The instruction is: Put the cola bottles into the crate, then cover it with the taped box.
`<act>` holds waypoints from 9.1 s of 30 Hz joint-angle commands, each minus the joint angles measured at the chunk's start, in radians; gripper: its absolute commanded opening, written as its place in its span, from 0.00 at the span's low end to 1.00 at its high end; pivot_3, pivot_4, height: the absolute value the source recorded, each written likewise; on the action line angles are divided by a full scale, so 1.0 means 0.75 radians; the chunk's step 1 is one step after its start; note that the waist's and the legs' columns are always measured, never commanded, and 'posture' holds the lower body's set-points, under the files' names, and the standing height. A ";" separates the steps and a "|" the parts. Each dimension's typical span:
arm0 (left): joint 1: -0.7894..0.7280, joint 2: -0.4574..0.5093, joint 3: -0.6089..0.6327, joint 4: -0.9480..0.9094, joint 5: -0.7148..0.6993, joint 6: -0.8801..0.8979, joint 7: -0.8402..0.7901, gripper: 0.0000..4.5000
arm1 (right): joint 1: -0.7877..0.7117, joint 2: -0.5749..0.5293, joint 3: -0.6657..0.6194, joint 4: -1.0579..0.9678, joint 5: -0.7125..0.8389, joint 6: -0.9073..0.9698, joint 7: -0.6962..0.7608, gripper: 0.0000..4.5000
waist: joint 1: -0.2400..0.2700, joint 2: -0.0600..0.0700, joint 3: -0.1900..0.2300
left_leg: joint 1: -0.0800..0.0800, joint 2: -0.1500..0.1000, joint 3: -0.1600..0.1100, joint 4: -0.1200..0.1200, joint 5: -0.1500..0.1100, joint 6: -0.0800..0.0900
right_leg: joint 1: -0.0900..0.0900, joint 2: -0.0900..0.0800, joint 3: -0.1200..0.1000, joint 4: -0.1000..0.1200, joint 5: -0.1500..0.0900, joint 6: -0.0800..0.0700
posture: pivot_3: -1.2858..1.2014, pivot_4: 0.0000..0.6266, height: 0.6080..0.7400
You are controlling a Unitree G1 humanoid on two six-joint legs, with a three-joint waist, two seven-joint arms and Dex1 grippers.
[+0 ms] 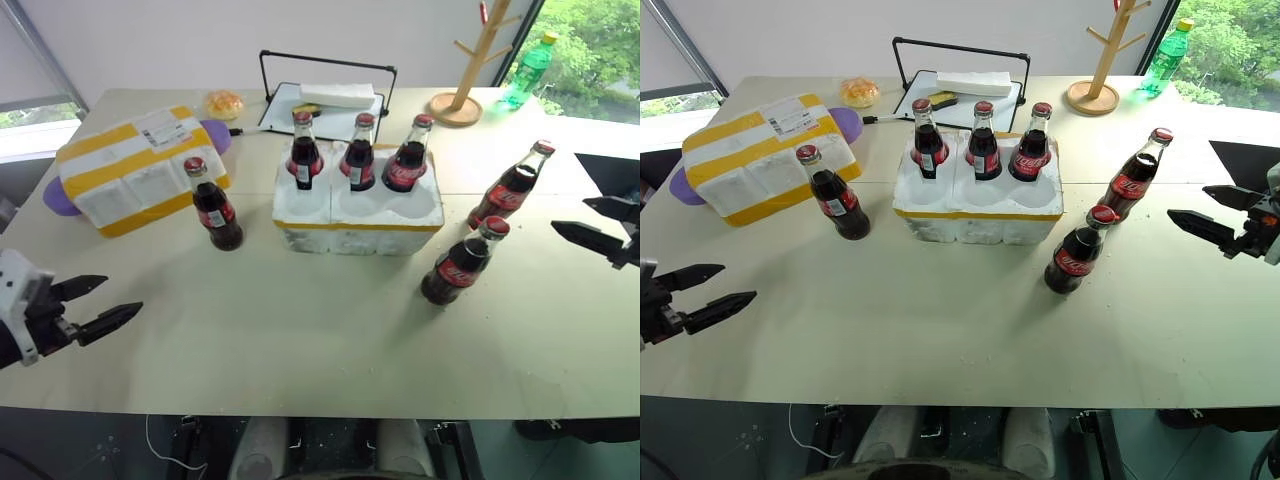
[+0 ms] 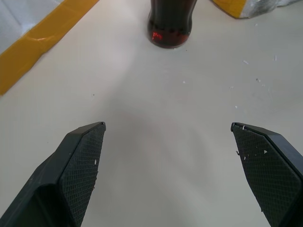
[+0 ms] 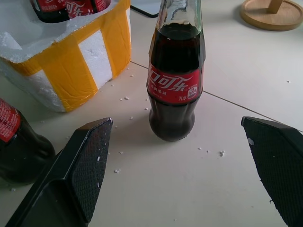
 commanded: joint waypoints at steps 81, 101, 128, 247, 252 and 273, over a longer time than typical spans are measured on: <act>-1.420 -0.163 -0.776 0.641 0.158 -0.023 -0.282 0.64 | -0.089 -0.135 -0.206 -1.039 0.954 0.900 -0.168 1.00 | 0.007 -0.022 0.013 | -0.003 -0.001 -0.001 0.004 0.005 -0.005 | 0.001 0.000 -0.001 0.003 0.003 0.001 | 0.52 0.24 1.00; -2.142 -0.524 -1.019 1.335 0.365 -0.259 -0.553 0.64 | 0.098 -0.056 -0.348 -1.168 0.985 0.891 -0.328 1.00 | 0.005 -0.031 0.018 | -0.009 -0.001 -0.001 0.017 0.002 0.000 | 0.003 0.001 -0.001 0.003 0.005 0.006 | 0.52 0.24 1.00; -2.091 -0.643 -1.103 1.610 0.648 -0.599 -0.614 0.64 | 0.186 -0.024 -0.313 -1.160 0.955 0.785 -0.427 1.00 | 0.004 -0.031 0.019 | -0.009 -0.001 -0.001 0.019 0.001 0.002 | 0.002 0.000 0.000 0.004 0.005 0.006 | 0.52 0.24 1.00; -1.321 -0.129 -0.856 -0.076 -0.136 0.276 -0.189 1.00 | -0.519 0.724 0.637 -0.619 0.172 0.293 -0.566 0.63 | -0.001 -0.021 0.021 | -0.007 0.003 0.004 0.017 0.002 -0.001 | 0.000 0.018 0.025 0.004 0.006 0.006 | 0.52 0.24 1.00; -1.319 -0.128 -0.857 -0.081 -0.147 0.276 -0.175 1.00 | -0.535 0.796 0.693 -0.507 0.048 0.234 -0.566 0.63 | -0.004 -0.021 0.021 | -0.007 0.003 0.004 0.017 0.002 -0.001 | 0.000 0.018 0.025 0.004 0.006 0.006 | 0.52 0.24 1.00; -1.395 -0.171 -0.919 -0.007 -0.131 0.243 -0.199 1.00 | -0.119 0.710 0.256 -1.042 0.141 0.516 -0.825 1.00 | 0.006 -0.021 0.020 | -0.004 0.003 0.003 0.017 0.004 -0.004 | 0.002 0.018 0.025 0.003 0.006 0.005 | 0.52 0.24 1.00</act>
